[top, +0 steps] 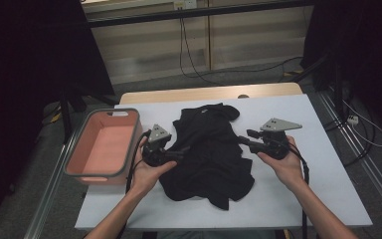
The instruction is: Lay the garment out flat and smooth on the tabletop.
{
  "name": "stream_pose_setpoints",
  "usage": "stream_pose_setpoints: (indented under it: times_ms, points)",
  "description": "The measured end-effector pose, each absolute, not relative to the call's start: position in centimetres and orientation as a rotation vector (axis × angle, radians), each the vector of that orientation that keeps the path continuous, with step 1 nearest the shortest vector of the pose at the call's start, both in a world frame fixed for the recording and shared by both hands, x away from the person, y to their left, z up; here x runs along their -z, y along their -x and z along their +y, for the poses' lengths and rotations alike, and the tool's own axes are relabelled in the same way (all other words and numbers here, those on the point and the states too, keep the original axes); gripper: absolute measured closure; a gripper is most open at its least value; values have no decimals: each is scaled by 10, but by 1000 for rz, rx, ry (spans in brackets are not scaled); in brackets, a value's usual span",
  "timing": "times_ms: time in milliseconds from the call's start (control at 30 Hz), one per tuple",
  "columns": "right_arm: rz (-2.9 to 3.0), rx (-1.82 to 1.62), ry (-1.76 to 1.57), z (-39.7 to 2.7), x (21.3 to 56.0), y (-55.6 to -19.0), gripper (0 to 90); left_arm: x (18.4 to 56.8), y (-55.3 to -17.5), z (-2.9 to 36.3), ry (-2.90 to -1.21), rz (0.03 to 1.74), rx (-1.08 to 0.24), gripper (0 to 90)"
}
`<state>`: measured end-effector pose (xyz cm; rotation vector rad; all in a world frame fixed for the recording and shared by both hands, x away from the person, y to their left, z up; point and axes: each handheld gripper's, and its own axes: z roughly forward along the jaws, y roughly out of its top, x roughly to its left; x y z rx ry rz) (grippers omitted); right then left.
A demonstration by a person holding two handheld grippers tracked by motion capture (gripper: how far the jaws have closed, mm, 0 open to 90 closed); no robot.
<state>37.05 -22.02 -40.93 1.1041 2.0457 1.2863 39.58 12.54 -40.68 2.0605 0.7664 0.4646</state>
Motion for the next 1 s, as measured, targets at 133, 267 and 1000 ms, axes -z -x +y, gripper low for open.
stream_pose_setpoints:
  times_ms: [133,267,1000]
  points:
    - [2113,-1249,-1081,-218,420,-359,635,414,-374,125,-2083,735,-417,215]
    - [2170,-1209,-1094,-220,437,-355,706,426,-356,119,-2114,698,-322,333]
    - [2315,-1072,-1144,-219,468,-370,823,460,-311,62,-2336,390,-141,691]
